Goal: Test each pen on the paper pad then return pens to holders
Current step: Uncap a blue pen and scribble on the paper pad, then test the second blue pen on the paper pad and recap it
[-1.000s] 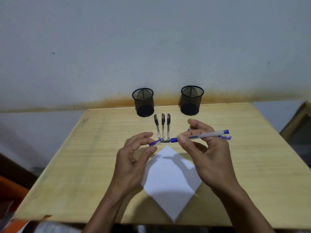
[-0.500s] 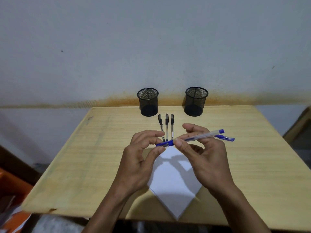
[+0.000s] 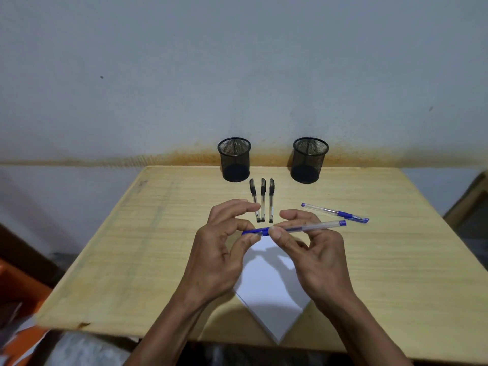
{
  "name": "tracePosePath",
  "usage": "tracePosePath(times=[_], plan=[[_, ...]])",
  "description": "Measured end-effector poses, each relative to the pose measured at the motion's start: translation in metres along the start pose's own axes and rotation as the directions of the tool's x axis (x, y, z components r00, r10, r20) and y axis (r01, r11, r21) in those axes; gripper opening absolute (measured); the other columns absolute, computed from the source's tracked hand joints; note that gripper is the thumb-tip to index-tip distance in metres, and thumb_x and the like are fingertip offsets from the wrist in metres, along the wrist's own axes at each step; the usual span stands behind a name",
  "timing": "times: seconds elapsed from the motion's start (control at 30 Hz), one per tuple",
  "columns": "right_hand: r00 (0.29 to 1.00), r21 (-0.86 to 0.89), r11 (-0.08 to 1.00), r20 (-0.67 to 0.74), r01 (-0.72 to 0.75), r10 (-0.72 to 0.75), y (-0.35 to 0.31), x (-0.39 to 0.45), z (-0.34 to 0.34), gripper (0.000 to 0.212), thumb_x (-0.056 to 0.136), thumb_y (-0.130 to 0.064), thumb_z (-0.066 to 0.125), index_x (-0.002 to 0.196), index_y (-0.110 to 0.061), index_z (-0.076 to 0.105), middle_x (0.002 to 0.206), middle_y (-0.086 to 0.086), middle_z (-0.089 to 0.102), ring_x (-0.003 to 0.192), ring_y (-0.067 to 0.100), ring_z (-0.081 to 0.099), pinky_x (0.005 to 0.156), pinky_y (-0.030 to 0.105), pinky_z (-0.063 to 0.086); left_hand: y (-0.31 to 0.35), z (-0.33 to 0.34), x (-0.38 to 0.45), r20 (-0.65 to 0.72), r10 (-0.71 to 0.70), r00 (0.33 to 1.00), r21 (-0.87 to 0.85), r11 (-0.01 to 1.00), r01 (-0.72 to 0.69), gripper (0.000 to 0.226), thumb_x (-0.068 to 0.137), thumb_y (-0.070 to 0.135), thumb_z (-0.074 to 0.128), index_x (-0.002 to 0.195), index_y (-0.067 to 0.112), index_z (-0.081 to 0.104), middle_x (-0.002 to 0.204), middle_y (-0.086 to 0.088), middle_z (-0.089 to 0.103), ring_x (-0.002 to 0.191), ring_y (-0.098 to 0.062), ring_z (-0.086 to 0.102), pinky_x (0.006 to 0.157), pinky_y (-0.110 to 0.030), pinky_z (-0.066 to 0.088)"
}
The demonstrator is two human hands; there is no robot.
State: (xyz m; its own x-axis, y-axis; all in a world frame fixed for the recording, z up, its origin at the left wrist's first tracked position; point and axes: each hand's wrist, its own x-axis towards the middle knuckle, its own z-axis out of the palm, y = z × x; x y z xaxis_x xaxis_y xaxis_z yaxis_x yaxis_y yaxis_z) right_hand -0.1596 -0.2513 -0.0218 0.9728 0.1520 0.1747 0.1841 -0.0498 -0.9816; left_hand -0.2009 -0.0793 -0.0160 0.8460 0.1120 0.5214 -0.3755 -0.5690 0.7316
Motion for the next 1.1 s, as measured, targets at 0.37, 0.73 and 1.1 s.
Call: tracePosePath(times=[0.37,0.73,1.1], plan=[[0.999,0.235,0.972,0.032,-0.010,0.003,-0.021,0.011,-0.027,0.013,0.065,-0.026,0.085,0.075,-0.019,0.080,0.077,-0.001,0.077,0.071,0.011,0.071,0.064,0.023,0.056,-0.012,-0.013,0.006,0.074,-0.014,0.997,0.113,0.994,0.005,0.007,0.089,0.027,0.069,0.093,0.023,0.072,0.128,0.019,0.063,0.128,-0.008,0.053,0.101,-0.013,0.036],[0.967,-0.731,0.637,0.235,0.245,-0.102,-0.010,0.035,-0.021,0.012,0.091,-0.037,0.072,0.091,-0.029,0.081,0.084,-0.010,0.073,0.084,0.016,0.063,0.068,0.036,0.052,-0.036,-0.010,0.023,0.087,-0.061,0.994,0.216,0.975,0.040,0.037,0.090,0.042,0.068,0.123,0.028,0.064,0.129,0.023,0.057,0.122,0.001,0.052,0.097,-0.011,0.039],[0.956,-0.834,0.467,-0.266,-0.293,0.126,0.049,0.119,0.006,0.018,0.094,-0.033,0.063,0.087,-0.017,0.068,0.083,0.002,0.068,0.086,0.024,0.059,0.081,0.039,0.037,-0.113,-0.010,-0.001,-0.025,-0.462,0.887,0.643,0.671,0.368,0.072,0.095,0.067,0.029,0.146,0.020,0.048,0.160,-0.001,0.035,0.152,-0.017,0.020,0.122,-0.047,0.012]])
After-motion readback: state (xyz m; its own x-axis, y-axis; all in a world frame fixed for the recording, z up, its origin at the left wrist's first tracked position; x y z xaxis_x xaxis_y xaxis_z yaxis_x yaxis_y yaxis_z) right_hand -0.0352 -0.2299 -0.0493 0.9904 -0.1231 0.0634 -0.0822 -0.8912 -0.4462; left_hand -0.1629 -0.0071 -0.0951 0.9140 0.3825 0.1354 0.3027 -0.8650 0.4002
